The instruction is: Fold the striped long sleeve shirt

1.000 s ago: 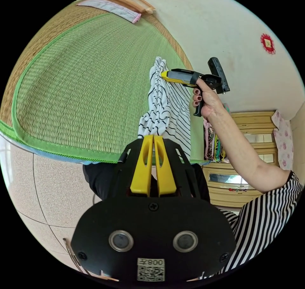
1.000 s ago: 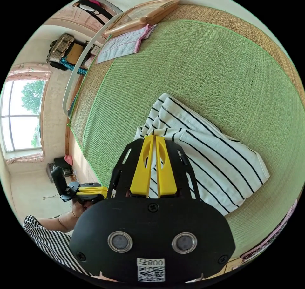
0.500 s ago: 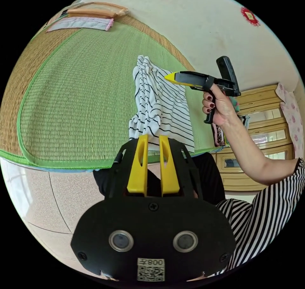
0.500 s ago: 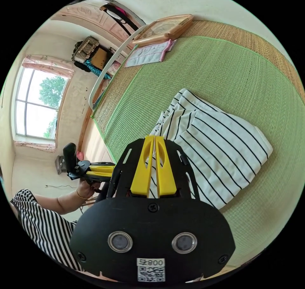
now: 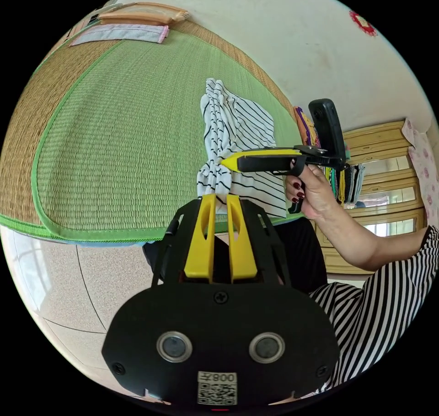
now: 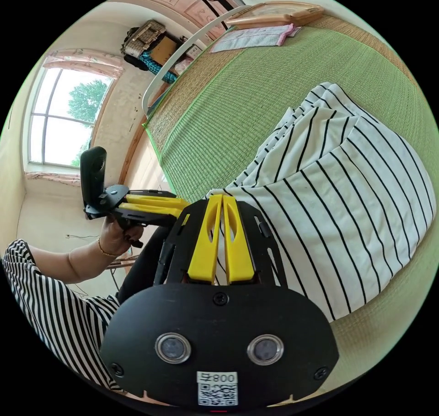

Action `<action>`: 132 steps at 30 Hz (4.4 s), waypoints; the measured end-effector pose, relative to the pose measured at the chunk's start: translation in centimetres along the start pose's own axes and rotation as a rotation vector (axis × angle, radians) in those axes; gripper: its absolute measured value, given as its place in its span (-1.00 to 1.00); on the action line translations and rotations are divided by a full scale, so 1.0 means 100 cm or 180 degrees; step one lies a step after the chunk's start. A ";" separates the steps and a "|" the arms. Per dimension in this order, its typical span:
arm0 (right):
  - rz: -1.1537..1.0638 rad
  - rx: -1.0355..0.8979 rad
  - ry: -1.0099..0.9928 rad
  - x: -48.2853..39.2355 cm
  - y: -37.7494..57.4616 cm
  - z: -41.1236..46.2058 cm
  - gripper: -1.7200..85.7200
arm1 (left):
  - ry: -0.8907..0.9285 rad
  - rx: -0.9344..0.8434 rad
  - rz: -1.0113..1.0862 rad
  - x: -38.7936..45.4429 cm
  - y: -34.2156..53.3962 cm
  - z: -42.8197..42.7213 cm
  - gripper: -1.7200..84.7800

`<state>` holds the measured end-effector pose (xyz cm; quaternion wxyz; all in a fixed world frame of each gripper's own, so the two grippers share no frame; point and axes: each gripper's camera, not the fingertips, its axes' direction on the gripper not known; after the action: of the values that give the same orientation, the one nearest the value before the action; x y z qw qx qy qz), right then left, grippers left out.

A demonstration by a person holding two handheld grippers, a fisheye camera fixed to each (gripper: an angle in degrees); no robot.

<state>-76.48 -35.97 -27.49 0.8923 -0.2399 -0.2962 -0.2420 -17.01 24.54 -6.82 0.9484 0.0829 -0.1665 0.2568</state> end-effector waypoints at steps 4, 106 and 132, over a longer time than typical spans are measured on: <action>-0.0046 -0.0078 0.0114 -0.003 -0.002 0.011 -0.96 | -0.0101 -0.0038 -0.0062 -0.001 -0.003 -0.003 -0.90; 0.1431 0.0996 -0.1334 0.092 0.546 0.146 -0.76 | -0.0980 -0.0896 0.1750 0.505 -0.149 -0.170 -0.95; 0.1572 0.1018 -0.1945 0.082 0.534 0.195 -0.87 | -0.0470 -0.0403 0.1337 0.538 -0.118 -0.215 -0.78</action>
<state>-48.08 13.76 -23.62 0.8206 -0.2230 -0.5144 0.1103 38.65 44.41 -8.39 0.8627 0.0053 -0.2648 0.4309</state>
